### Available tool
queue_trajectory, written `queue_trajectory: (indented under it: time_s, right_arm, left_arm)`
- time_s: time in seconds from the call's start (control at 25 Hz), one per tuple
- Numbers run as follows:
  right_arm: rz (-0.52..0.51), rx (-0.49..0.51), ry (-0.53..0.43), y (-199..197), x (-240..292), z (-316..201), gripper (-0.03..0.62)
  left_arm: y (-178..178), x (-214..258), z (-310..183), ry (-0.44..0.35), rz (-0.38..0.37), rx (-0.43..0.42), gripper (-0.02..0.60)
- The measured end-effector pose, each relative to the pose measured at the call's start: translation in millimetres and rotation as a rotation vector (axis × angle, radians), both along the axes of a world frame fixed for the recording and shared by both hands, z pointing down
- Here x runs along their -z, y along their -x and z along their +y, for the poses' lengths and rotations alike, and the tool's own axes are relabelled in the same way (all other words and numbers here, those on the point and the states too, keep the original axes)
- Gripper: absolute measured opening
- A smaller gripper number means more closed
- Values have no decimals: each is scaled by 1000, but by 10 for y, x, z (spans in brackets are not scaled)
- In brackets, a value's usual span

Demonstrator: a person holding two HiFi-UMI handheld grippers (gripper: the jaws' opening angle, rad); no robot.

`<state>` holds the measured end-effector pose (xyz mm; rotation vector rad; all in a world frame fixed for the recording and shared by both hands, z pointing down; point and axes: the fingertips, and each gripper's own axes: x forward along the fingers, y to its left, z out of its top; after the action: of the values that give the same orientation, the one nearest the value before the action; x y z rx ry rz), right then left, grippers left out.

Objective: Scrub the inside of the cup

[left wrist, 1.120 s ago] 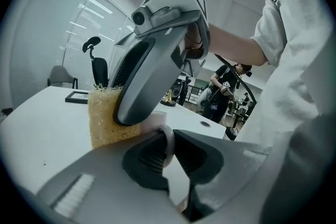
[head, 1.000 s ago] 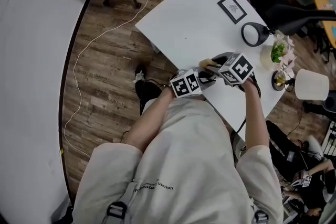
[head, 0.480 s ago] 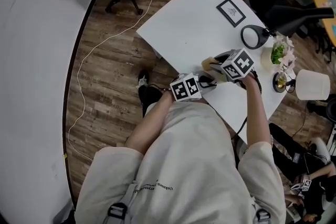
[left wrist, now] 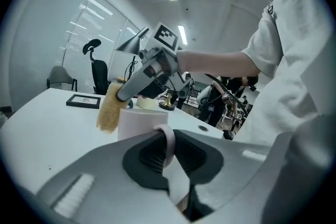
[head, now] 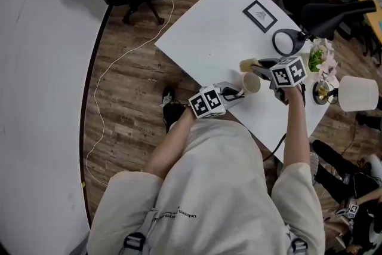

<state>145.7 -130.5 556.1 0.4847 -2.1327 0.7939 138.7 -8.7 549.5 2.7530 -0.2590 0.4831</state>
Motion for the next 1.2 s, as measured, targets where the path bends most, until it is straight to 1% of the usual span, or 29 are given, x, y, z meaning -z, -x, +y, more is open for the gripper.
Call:
queue_trajectory:
  time_s: [0.16,0.32,0.4,0.56,0.76,0.84,0.96,1.04,1.12,1.2]
  right_arm:
    - [-64,-116,-19,-180,4,-80,123]
    - [-108,-196,-25,-263,-107,-53,123]
    - [-147,-229,-19,-240,-156,-15,123]
    - [-258,-297,20,-162,-208,42,123]
    - [-377,-359,67,-37,-261,84,123]
    - [-455,-424,87,7,-242,54,123]
    - [-629,-551,135,60,-153,-33,123]
    - [-717,-628,148,70,-121,-113,121]
    - [-777,-678,157,94,-105,-180,121]
    - [-851,-700,198,171,-88,-202,121]
  left_arm:
    - [70,15,-107,23,21,41,31]
    - [187,123,-277,3,32,98,31]
    - [262,202,-379,-14,41,133,29]
    - [350,332,-590,-44,59,199,29]
    - [349,448,-775,-84,67,239,25]
    - [344,526,-822,-100,83,253,25]
    - [348,690,-896,-102,154,280,23]
    - [342,783,-933,-103,196,287,22]
    - [321,868,-939,-111,220,279,22]
    - [301,953,-939,-123,240,270,20]
